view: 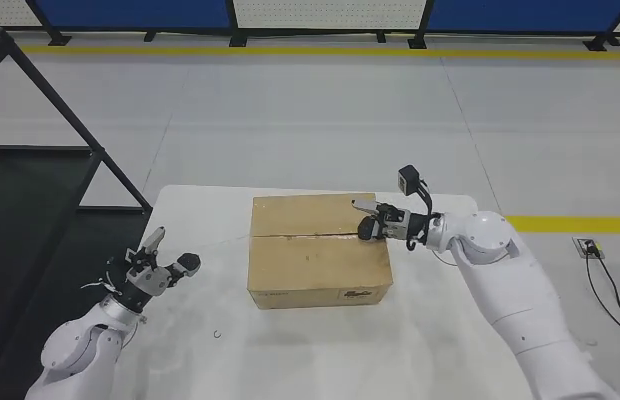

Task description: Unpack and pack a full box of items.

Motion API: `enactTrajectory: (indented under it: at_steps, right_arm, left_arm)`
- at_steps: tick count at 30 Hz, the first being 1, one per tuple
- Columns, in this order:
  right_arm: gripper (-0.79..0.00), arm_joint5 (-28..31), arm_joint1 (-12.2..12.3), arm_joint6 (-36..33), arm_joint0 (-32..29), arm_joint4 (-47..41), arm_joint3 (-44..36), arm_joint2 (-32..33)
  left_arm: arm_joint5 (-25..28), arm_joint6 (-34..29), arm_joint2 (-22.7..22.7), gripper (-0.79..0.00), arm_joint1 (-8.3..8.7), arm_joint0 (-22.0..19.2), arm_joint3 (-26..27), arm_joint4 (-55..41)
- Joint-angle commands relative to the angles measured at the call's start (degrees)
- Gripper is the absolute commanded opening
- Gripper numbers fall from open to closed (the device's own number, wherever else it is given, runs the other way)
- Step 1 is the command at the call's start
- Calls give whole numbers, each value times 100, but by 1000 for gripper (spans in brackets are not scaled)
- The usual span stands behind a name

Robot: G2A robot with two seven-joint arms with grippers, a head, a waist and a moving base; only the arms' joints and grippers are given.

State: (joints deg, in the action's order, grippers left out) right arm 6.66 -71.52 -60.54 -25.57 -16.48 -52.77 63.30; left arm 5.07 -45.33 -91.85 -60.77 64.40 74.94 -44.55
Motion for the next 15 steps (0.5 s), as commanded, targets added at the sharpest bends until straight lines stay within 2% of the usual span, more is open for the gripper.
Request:
enactTrajectory:
  at_steps: [1,7,15]
  right_arm:
    - [0,0,0,-1,0,-2,1,1]
    - [0,0,0,-1,0,-2,1,1]
    - [0,0,0,-1,0,-2,1,1]
  left_arm:
    - [2,1,-1,0,0,0,1,-2]
    - [45,197,75,0,2,82,117,336]
    - [500,1851,612,0,-134,326,396,1153]
